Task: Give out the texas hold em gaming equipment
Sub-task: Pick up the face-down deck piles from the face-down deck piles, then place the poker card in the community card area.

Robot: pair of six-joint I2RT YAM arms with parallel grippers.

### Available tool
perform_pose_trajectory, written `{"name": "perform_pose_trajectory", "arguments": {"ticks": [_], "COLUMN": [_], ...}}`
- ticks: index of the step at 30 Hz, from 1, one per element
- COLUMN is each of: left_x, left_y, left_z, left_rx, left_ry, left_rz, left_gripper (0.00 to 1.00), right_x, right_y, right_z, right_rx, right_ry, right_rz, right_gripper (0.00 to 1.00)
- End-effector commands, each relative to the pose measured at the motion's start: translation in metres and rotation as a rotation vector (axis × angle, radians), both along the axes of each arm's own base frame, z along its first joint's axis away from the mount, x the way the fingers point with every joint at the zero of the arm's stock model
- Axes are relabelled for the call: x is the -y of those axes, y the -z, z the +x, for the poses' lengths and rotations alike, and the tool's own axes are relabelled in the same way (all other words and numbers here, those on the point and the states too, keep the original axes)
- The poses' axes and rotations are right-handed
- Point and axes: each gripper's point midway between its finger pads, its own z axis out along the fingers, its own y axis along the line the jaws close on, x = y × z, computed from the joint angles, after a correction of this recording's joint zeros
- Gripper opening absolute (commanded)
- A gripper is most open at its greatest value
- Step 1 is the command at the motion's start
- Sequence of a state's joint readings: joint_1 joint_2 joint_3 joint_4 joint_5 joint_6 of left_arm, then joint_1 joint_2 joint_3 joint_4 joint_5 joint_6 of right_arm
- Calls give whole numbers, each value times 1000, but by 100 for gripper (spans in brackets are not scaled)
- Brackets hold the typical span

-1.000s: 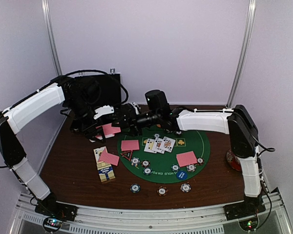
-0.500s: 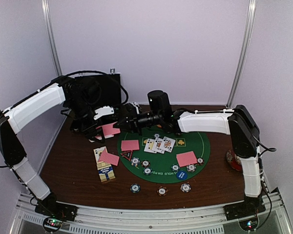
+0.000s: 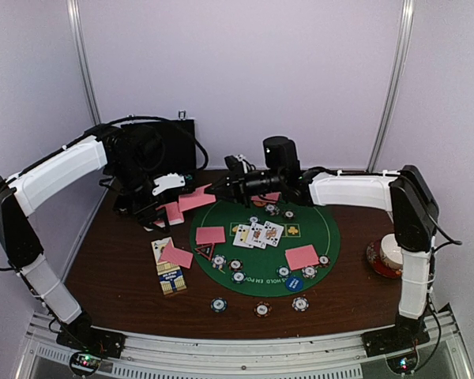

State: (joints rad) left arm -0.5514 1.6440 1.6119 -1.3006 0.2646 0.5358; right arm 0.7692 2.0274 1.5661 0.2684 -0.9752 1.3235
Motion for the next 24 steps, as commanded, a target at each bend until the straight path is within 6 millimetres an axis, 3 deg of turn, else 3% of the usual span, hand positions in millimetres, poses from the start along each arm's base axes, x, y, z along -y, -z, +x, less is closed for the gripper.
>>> {"name": "perform_pose_trajectory", "arguments": {"ticks": [1,8,16,20,24], "left_x": [1,3,5,4,5], "left_y": [-1,-1,-5,-6,-6], "left_z": [7,8,9,9,8], "left_rx": [28,26,29,26,22], "left_ry": [2,3,10,10,11], "left_rz": [-4,-6,-13,-12,-14], "left_gripper": [0,0,0,0,0], "right_x": [40,111,205,238,254], "right_y": [-23,8,83,125,160], "right_z": [11,48,88,95,97], "right_rx": [75,89,67,57,27], "right_ry": [36,146,275,298,304], "right_rz": [15,-106,-351,-494,-558], "right_gripper": [0,0,0,0,0]}}
